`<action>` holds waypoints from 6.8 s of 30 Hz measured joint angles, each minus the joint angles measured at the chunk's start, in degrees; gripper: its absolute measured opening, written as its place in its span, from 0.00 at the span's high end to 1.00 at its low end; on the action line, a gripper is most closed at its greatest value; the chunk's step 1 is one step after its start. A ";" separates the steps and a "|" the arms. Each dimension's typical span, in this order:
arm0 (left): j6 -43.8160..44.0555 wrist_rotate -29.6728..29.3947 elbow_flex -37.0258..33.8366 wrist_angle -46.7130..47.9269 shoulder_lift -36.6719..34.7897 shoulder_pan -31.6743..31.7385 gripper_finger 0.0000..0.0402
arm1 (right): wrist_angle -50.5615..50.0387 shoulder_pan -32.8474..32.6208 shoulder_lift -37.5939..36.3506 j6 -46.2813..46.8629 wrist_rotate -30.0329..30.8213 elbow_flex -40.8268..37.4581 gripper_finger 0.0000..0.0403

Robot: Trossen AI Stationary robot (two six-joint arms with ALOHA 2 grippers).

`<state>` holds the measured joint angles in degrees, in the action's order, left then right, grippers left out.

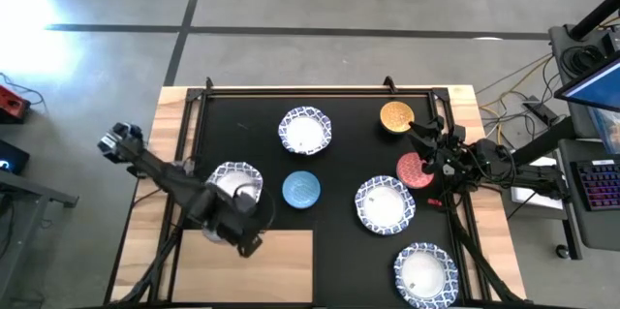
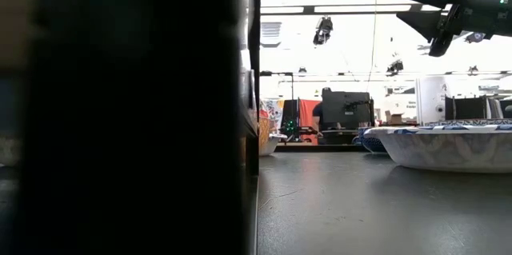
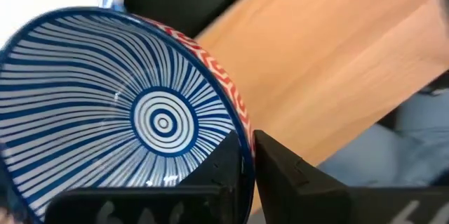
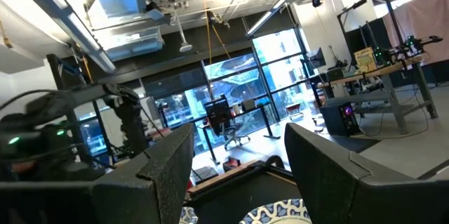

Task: Place and stack bowls onto a shelf
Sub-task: Put the dark blue patterned bowl on the shelf, then stack the light blue patterned bowl on top of the dark blue patterned bowl on the shelf

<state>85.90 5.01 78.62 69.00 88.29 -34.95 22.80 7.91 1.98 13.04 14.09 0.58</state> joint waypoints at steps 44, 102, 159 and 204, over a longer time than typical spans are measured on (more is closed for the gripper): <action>26.97 3.57 3.98 -6.03 14.22 -13.98 0.81 | -0.01 0.01 0.00 0.00 0.01 0.02 0.47; -74.00 -20.47 -5.48 -21.00 13.18 15.29 0.52 | -0.01 0.01 0.00 0.00 -0.01 0.00 0.47; -77.96 -18.13 -4.77 -24.02 9.47 19.05 1.00 | -0.01 0.01 0.00 0.00 0.01 0.01 0.47; 22.58 -13.90 15.88 7.22 9.68 -21.93 0.98 | -0.01 0.01 0.00 -0.01 -0.01 0.02 0.47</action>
<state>108.47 -8.89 94.49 76.22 97.98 -56.88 22.79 7.92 1.98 13.02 14.09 0.59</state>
